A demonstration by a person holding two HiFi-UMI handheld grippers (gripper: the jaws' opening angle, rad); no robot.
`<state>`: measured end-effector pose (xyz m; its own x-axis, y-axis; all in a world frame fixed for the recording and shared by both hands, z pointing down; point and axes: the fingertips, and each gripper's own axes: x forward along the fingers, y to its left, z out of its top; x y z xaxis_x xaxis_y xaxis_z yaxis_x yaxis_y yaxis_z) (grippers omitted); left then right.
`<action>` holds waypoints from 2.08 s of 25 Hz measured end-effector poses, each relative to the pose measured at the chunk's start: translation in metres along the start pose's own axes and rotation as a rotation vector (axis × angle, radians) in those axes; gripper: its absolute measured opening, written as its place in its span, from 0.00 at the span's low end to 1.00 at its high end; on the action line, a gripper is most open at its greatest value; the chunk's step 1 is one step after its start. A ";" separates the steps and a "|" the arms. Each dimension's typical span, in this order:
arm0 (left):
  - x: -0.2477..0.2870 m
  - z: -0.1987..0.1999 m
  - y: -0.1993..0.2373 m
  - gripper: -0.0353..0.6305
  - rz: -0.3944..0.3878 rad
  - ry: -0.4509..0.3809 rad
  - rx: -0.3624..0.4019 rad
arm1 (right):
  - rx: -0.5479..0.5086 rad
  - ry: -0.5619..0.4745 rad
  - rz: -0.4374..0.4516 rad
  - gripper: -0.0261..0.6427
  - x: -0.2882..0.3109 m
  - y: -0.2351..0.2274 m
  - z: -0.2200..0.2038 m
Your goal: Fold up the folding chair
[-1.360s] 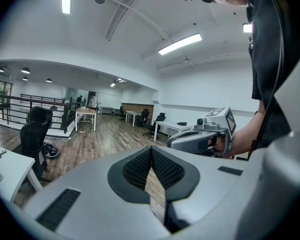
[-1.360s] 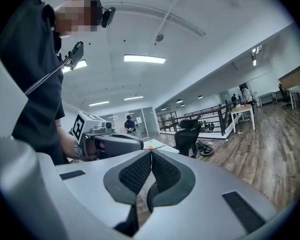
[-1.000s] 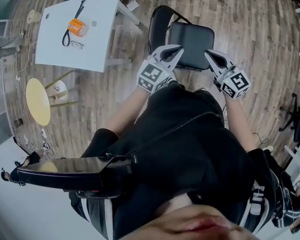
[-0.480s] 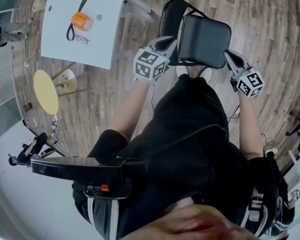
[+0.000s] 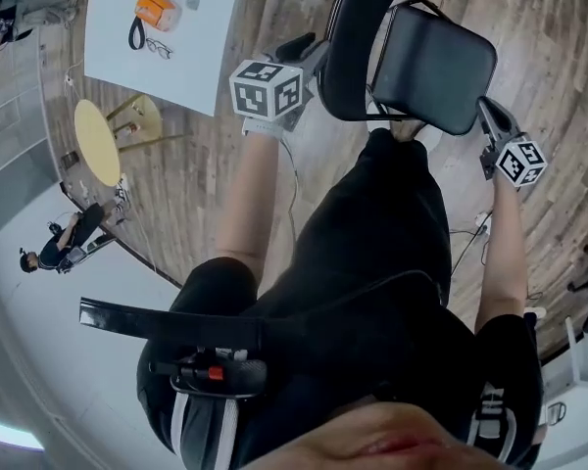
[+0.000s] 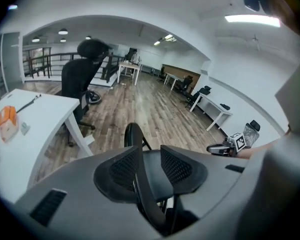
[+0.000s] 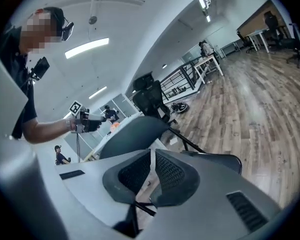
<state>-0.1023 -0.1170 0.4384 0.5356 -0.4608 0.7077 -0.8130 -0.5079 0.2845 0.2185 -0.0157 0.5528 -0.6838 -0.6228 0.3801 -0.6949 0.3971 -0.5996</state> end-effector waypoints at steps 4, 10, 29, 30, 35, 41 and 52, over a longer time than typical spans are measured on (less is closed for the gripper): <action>0.028 -0.039 0.020 0.31 0.011 0.137 -0.049 | 0.088 0.046 -0.043 0.06 0.009 -0.058 -0.058; 0.054 -0.065 0.040 0.33 0.025 0.210 -0.086 | 0.285 0.099 -0.104 0.10 0.001 -0.145 -0.128; 0.107 -0.086 0.044 0.21 -0.065 0.424 -0.154 | 0.611 0.206 -0.004 0.47 0.036 -0.268 -0.239; 0.108 -0.086 0.045 0.20 -0.074 0.431 -0.169 | 0.621 0.221 -0.004 0.47 0.040 -0.271 -0.243; 0.108 -0.087 0.042 0.15 -0.121 0.473 -0.222 | 0.650 0.279 0.036 0.48 0.052 -0.285 -0.257; 0.107 -0.091 0.034 0.13 -0.145 0.521 -0.251 | 0.759 0.200 0.272 0.48 0.074 -0.272 -0.249; 0.109 -0.093 0.034 0.12 -0.111 0.589 -0.253 | 0.781 0.203 0.335 0.44 0.081 -0.274 -0.260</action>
<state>-0.0932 -0.1167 0.5853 0.4633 0.0975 0.8808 -0.8272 -0.3090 0.4693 0.2953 -0.0001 0.9306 -0.9029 -0.3942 0.1712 -0.1499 -0.0846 -0.9851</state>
